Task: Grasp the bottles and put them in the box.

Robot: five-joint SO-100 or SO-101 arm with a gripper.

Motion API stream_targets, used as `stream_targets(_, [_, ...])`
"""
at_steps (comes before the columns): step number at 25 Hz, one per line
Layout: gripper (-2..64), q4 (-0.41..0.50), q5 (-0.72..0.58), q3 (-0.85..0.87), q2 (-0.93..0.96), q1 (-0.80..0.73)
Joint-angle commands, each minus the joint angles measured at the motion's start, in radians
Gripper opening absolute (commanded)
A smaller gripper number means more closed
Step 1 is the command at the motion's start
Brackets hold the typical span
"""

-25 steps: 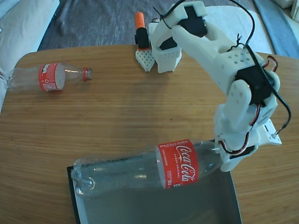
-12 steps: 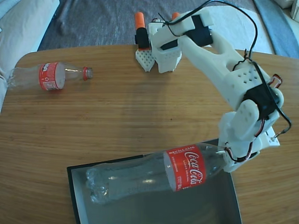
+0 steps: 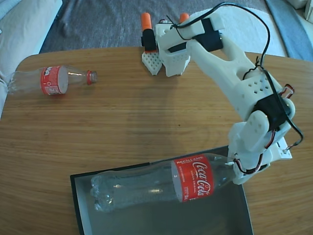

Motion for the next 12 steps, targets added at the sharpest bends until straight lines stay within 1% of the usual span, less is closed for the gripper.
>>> stream_targets(1, [4.4,-0.005,0.003,-0.061,0.023,0.011])
stream_targets(12, [4.8,-0.018,0.003,-0.048,0.023,0.058])
